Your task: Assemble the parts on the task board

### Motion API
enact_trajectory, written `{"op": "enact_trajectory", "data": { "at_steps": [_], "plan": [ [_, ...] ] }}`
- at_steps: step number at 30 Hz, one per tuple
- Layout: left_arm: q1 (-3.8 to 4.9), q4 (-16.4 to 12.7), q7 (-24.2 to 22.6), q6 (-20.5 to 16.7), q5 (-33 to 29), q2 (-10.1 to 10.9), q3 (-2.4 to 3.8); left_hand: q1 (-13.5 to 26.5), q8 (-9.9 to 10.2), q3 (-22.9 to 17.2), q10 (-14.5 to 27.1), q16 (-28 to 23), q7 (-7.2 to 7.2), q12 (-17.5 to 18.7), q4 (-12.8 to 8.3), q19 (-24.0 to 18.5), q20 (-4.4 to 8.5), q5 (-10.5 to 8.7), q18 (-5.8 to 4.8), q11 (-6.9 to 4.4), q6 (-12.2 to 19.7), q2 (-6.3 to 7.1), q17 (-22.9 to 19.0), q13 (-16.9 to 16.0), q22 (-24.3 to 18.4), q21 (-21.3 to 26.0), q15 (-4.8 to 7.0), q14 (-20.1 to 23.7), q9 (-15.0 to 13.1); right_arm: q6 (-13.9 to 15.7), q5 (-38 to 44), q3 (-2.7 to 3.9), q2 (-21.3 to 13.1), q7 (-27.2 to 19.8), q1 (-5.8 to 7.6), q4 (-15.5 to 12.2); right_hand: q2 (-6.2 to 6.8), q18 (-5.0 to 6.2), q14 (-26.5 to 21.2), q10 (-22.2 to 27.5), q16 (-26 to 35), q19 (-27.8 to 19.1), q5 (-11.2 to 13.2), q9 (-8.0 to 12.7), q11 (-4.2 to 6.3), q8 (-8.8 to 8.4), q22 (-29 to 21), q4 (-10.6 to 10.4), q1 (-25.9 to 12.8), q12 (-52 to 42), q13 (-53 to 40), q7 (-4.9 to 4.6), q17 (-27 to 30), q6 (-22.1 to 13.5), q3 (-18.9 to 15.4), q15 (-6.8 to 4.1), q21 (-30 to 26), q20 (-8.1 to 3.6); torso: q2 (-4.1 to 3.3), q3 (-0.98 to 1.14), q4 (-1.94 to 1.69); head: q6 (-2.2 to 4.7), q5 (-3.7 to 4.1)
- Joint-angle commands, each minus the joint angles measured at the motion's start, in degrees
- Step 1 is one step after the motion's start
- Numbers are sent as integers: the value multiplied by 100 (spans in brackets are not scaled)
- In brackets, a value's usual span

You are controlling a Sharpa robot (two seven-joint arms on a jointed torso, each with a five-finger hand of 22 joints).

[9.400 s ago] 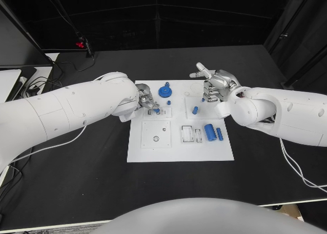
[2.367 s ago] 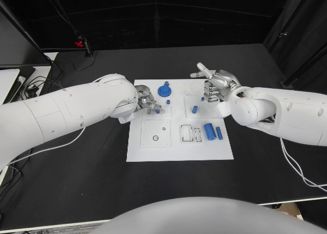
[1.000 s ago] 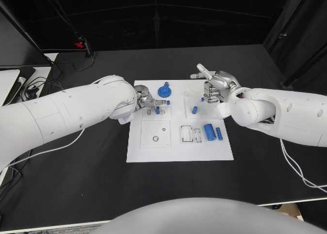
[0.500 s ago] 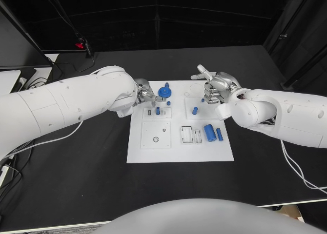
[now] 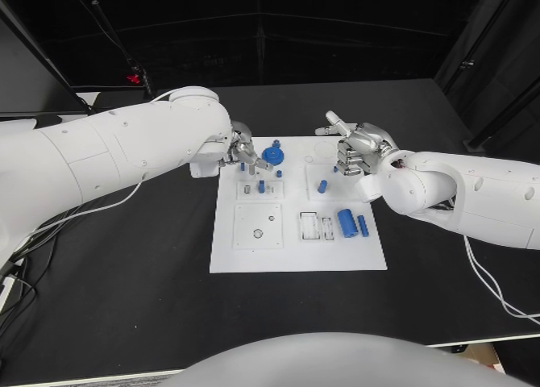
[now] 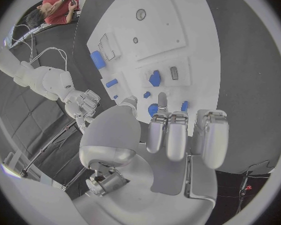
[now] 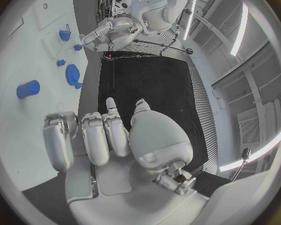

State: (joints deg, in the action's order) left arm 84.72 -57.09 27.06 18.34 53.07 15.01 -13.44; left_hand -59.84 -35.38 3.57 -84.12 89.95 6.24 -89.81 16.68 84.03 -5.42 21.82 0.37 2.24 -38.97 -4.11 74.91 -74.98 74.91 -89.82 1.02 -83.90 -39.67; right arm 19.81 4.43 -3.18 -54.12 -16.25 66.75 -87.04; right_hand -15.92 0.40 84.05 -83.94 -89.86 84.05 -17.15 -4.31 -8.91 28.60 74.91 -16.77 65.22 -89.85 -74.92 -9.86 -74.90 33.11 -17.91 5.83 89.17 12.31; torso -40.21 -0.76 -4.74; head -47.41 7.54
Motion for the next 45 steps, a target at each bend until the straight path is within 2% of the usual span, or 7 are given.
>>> {"op": "enact_trajectory", "data": {
  "at_steps": [1,3,6,9,27,32,45],
  "plan": [
    [19,193,228,801,61,-105,6,-74,71,35,-588,5,-2,-19,-1,597,-44,-1,-37,40,-46,12,1509,-1502,1509,-18,-31,-610,74,2,-5,3,12,-22,8,-22,-55,2,595,-606,-14,467,-39,8,-12,36,1444,7,23,-15,-1508,-335,-1510,-33,33,-10,-18,-30,1,-2,-12,13,-18],
    [21,304,279,898,39,-172,6,-64,115,60,-588,5,0,-19,5,597,-45,-73,-37,43,-73,-12,1509,-1502,1509,-18,-33,-610,123,3,-5,3,19,-22,8,-23,-55,2,595,-606,-14,467,-39,8,-12,36,1444,7,23,-15,-1508,-335,-1510,-33,33,-10,-18,-30,2,-2,-13,22,-27],
    [21,448,324,977,21,-263,6,97,194,177,-588,5,8,-19,14,597,-51,-422,-37,50,-140,-108,1509,-1502,1509,-18,-41,-610,220,3,-5,3,29,-23,8,-23,-55,2,595,-606,-14,467,-39,8,-12,36,1444,7,23,-15,-1508,-335,-1510,-33,33,-10,-18,-30,3,-4,-14,40,-51],
    [20,547,338,1020,14,-328,6,123,214,226,-588,5,8,-19,12,597,-54,-506,-37,49,-172,-132,1509,-1502,1509,-18,-43,-610,252,4,-5,3,34,-24,8,-24,-55,2,595,-606,-14,467,-39,8,-12,36,1444,7,23,-15,-1508,-335,-1510,-33,33,-10,-18,-30,4,-5,-12,51,-64],
    [-62,897,231,1081,5,-638,5,-88,250,218,-588,5,-13,-19,-12,597,-54,-570,-37,35,-247,-225,1509,-1502,1509,-18,-37,-610,316,18,-5,4,98,-25,9,-29,-55,2,595,-606,-14,467,-39,8,-12,36,1444,7,23,-15,-1508,-335,-1510,-33,33,-10,-18,-30,3,-4,-7,72,-76],
    [-108,951,242,1102,4,-687,5,-209,280,179,-588,5,-19,-19,-5,597,-51,-567,-37,28,-264,-327,1509,-1502,1509,-18,-33,-610,353,20,-5,4,109,-27,9,-35,-55,2,595,-606,-14,467,-39,8,-12,36,1444,7,23,-15,-1508,-335,-1510,-33,33,-10,-18,-30,5,-1,-14,58,-66],
    [-187,999,193,842,4,-745,5,-454,340,97,-588,5,-26,-19,-14,597,-48,-455,-37,22,-267,-449,1509,-1502,1509,-18,-30,-610,416,29,-5,4,106,-30,10,-57,-55,2,595,-606,-14,467,-39,8,-12,36,1444,7,23,-15,-1508,-335,-1510,-33,33,-10,-18,-30,6,0,-9,47,-45]
  ]
}}
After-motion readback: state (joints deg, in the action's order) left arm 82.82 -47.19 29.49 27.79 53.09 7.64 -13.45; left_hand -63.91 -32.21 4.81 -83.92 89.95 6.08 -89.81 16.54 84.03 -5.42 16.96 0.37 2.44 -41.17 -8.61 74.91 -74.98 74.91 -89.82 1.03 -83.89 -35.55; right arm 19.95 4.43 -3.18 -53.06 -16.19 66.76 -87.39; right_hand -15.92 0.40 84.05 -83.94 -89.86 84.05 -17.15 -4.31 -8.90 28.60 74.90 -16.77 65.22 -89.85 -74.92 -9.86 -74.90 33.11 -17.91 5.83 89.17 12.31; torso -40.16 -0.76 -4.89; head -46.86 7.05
